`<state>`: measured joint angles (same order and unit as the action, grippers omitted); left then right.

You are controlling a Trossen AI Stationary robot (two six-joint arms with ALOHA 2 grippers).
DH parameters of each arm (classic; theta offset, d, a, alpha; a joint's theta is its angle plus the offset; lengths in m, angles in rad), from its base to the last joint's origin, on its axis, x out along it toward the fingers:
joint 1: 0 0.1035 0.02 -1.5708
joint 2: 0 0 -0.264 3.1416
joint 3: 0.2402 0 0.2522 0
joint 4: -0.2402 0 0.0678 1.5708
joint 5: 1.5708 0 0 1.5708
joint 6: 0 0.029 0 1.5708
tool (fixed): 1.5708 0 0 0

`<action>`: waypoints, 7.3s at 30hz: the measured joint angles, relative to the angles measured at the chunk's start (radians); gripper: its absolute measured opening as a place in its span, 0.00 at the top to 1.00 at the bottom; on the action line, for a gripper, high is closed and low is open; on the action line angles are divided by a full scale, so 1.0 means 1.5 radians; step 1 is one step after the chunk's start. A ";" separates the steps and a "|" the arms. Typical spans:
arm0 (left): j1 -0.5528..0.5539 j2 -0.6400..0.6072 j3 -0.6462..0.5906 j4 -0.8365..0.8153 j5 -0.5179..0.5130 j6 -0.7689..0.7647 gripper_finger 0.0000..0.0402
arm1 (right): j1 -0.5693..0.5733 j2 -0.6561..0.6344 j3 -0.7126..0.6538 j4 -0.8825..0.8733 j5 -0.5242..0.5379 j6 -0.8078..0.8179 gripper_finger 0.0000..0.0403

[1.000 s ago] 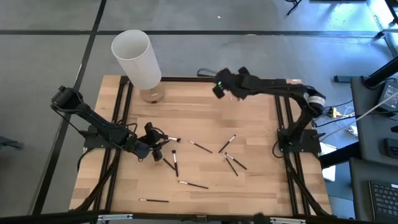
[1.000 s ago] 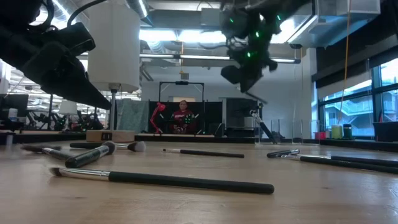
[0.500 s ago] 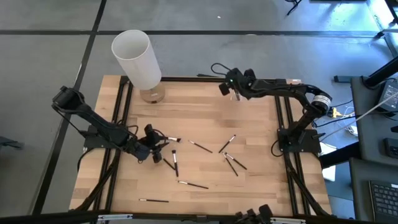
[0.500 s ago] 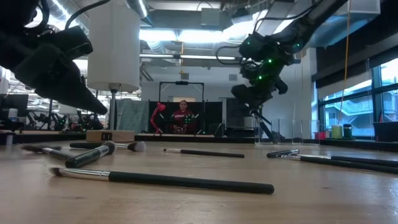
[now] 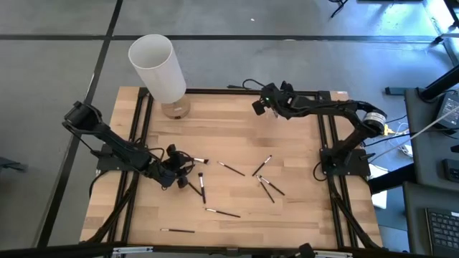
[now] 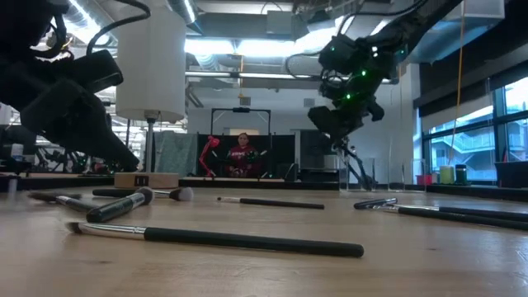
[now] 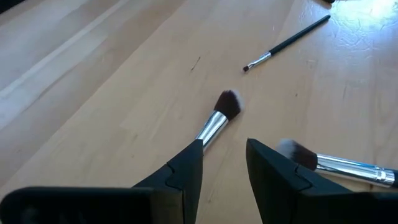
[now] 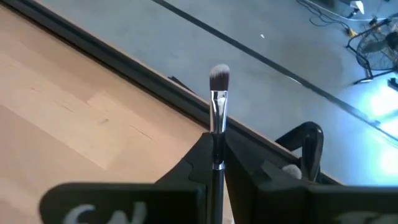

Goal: Put items in baskets/containers
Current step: Put the eyeshadow brush into the left side of the transparent organizer, then put the highlighter brush into the left side of the transparent organizer

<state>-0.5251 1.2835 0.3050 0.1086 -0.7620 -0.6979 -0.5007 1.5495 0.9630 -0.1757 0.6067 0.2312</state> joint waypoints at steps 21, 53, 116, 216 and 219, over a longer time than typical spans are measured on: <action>-0.003 0.000 0.000 0.005 -0.003 0.000 0.71 | 0.032 -0.041 -0.113 0.127 0.095 0.003 0.92; -0.003 0.000 0.001 0.007 -0.043 -0.004 0.71 | 0.145 -0.108 -0.060 0.192 -0.135 0.062 0.53; -0.115 -0.149 0.001 -0.125 -0.280 -0.015 0.71 | 0.477 0.640 0.673 0.108 -0.278 0.011 0.63; -0.206 -0.150 0.000 -0.128 -0.297 -0.085 0.71 | 0.394 -0.168 -0.196 0.228 0.210 0.022 0.88; -0.203 -0.150 0.000 -0.128 -0.313 -0.072 0.71 | 0.335 -0.227 -0.280 0.346 0.225 -0.029 0.88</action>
<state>-0.8298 1.0584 0.3054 -0.0840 -1.2312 -0.8054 0.0022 1.2093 0.5430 0.3435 0.9443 0.1874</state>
